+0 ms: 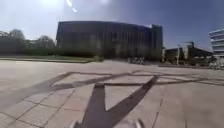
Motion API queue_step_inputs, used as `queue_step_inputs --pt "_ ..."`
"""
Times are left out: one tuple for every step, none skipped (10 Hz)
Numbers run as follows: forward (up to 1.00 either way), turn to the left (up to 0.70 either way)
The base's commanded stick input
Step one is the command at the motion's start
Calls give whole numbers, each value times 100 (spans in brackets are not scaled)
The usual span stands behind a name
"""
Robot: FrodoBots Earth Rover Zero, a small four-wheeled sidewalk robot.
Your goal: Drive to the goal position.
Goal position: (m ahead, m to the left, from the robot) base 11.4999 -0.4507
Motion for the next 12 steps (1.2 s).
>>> queue_step_inputs --pt "100 0" --pt "100 0" --pt "100 0" --pt "100 0" --pt "100 0" --pt "100 0" --pt "100 0" --pt "100 0" --pt "100 0" --pt "100 0" --pt "100 0" --pt "100 0"
